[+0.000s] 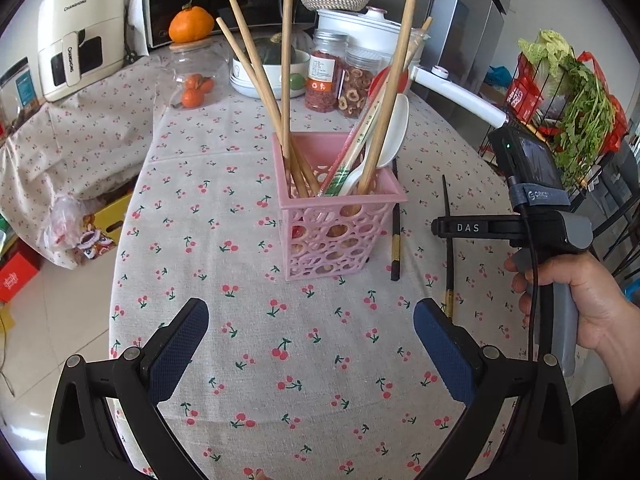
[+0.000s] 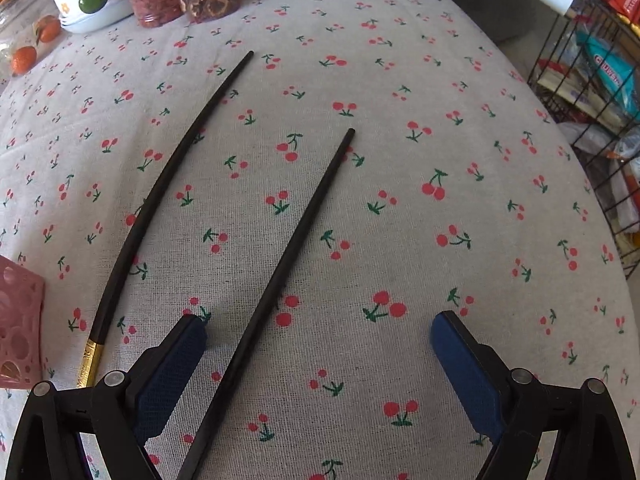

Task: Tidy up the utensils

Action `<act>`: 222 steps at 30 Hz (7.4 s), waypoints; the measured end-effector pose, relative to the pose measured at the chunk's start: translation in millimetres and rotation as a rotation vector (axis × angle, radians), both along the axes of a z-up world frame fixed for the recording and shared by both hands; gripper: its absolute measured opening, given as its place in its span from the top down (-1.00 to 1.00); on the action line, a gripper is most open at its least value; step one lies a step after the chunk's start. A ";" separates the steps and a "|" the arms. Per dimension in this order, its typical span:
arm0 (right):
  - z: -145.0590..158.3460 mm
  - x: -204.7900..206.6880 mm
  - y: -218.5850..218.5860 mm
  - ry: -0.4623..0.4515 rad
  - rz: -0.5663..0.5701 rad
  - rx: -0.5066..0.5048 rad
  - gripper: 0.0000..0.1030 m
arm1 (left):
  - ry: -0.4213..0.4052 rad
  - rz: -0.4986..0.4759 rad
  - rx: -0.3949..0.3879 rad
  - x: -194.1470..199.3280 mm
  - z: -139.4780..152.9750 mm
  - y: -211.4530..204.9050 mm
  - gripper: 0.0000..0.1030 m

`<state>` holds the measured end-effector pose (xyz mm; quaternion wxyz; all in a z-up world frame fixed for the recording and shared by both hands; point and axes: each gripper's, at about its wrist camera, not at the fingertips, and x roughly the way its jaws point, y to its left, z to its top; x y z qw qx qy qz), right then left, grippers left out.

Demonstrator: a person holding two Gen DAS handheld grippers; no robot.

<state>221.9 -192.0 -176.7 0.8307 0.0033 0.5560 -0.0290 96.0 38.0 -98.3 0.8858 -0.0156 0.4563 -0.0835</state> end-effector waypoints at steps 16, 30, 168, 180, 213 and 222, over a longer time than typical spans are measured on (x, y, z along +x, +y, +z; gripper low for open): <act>17.8 -12.5 -43.5 0.032 -0.031 0.102 0.92 | 0.038 -0.220 0.188 -22.4 -4.8 -78.5 -1.00; 33.3 -34.8 -135.2 0.015 -0.095 0.207 0.91 | 0.016 -0.201 0.227 73.9 -10.9 -193.9 -0.50; 194.6 -97.8 102.4 -0.581 0.264 0.415 0.27 | -0.110 0.055 -0.102 -12.7 65.8 75.8 -0.81; 223.3 -139.2 56.7 -0.687 0.211 0.327 -0.88 | -0.190 0.094 0.016 -29.9 79.3 59.6 -1.00; 201.2 -199.8 0.0 -0.566 0.112 0.029 -1.00 | -0.246 0.053 0.010 -67.0 113.9 -4.2 -1.00; 201.8 -199.1 0.0 -0.562 0.107 0.030 -1.00 | -0.236 0.042 0.016 -66.8 111.3 -7.0 -1.00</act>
